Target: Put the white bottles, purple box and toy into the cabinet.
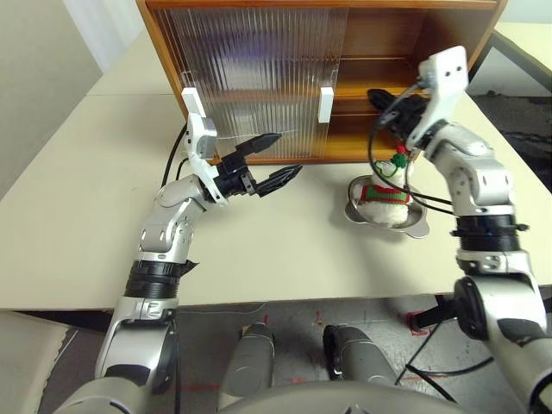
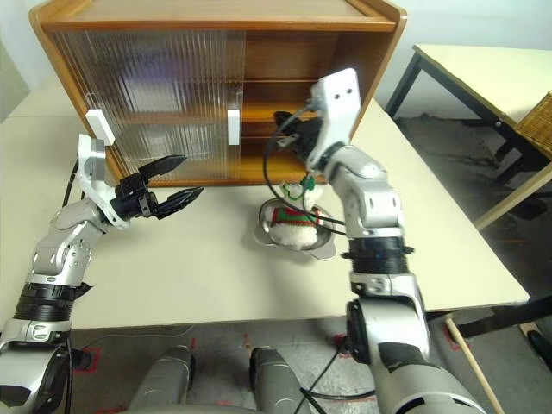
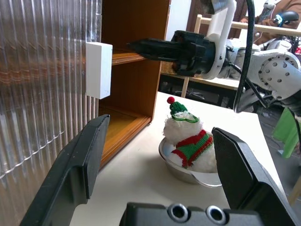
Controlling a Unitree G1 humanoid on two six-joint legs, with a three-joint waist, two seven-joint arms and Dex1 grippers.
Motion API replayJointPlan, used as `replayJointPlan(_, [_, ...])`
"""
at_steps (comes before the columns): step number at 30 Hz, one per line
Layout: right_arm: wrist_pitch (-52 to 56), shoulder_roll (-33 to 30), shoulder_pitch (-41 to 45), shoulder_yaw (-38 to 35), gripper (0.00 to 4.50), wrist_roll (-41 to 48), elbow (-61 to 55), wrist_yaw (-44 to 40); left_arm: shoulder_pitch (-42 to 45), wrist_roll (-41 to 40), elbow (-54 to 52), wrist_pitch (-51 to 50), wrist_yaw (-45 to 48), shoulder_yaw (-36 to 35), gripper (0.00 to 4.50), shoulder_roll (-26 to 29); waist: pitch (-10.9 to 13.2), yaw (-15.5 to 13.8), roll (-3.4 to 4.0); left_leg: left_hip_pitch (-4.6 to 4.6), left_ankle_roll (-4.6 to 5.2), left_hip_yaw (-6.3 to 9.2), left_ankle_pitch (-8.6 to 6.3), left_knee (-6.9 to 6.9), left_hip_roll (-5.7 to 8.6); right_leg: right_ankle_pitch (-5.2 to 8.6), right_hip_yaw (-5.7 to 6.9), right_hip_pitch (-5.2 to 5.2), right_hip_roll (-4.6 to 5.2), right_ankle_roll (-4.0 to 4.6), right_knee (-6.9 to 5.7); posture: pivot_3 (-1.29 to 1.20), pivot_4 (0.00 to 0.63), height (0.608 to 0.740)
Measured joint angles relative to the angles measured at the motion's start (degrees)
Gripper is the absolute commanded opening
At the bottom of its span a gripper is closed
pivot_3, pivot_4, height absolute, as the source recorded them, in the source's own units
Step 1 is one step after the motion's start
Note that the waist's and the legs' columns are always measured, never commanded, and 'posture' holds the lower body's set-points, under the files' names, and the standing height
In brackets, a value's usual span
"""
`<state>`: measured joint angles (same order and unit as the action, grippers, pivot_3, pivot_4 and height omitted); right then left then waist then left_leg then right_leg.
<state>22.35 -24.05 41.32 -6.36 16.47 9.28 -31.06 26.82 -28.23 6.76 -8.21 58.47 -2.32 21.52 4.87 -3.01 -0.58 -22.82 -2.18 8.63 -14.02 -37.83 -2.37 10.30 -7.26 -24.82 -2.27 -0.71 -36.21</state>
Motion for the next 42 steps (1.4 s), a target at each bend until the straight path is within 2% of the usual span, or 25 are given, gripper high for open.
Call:
replayJointPlan(3, [1.49,-4.08,-2.27,-1.98,0.02,0.74,-2.66,-0.90,1.09,0.01,0.65,0.02,0.48,0.11,4.50,-0.07,0.00,0.03,0.00,0.01,0.03,-0.02,0.03,-0.02,0.00,0.00,0.02,0.03,-0.04,-0.04,-0.01,0.03,0.089,0.740])
replayJointPlan(6, [3.94,-5.84,-3.56,-3.49,0.73,1.58,-5.69,-0.72,1.43,0.01,1.16,0.06,0.65,0.15,4.50,-0.18,0.00,0.27,0.00,0.10,0.06,-0.09,0.05,-0.07,0.01,0.18,-0.01,0.14,-0.06,-0.46,0.01,0.02,0.092,0.740])
replayJointPlan(10, [10.32,-6.45,-5.37,-4.61,2.26,3.83,-12.12,1.33,1.47,0.02,1.27,0.07,1.12,0.49,4.50,-0.77,0.00,0.89,0.00,0.20,0.14,-0.12,0.11,-0.12,0.02,0.26,-0.01,0.27,-0.07,-0.78,0.01,0.00,0.093,0.740])
replayJointPlan(16, [26.83,-7.33,-7.86,-6.25,4.45,3.92,-24.12,10.95,1.74,0.11,2.64,0.23,1.65,0.58,4.50,-1.10,0.01,1.38,-0.01,0.49,0.14,-0.08,0.11,-0.09,0.02,0.28,-0.03,0.54,-0.05,-0.83,0.02,-0.02,0.094,0.740])
replayJointPlan(29, [46.94,-5.41,-18.96,-6.25,4.45,6.49,-41.87,15.79,2.31,0.44,5.59,1.39,3.61,1.08,4.50,-1.69,0.01,2.76,-0.01,0.35,0.10,-0.07,0.03,0.02,0.04,0.41,-0.05,0.42,-0.04,-1.03,0.12,-0.07,0.102,0.740])
replayJointPlan(37, [57.43,-2.16,-19.65,-9.19,4.45,9.54,-48.84,16.53,3.74,1.31,8.14,2.08,5.13,1.23,4.50,-2.18,0.01,3.46,-0.01,0.28,0.05,-0.04,-0.03,0.04,0.04,0.44,-0.06,0.37,-0.04,-1.05,0.16,-0.08,0.102,0.740])
replayJointPlan(42, [64.30,2.49,-19.03,-11.38,4.45,10.87,-49.75,16.49,3.72,1.56,8.24,2.58,5.55,1.41,4.50,-2.55,0.01,3.85,-0.01,-0.04,0.07,0.00,-0.03,0.03,0.04,0.44,-0.05,0.09,-0.04,-1.05,0.18,-0.07,0.105,0.740])
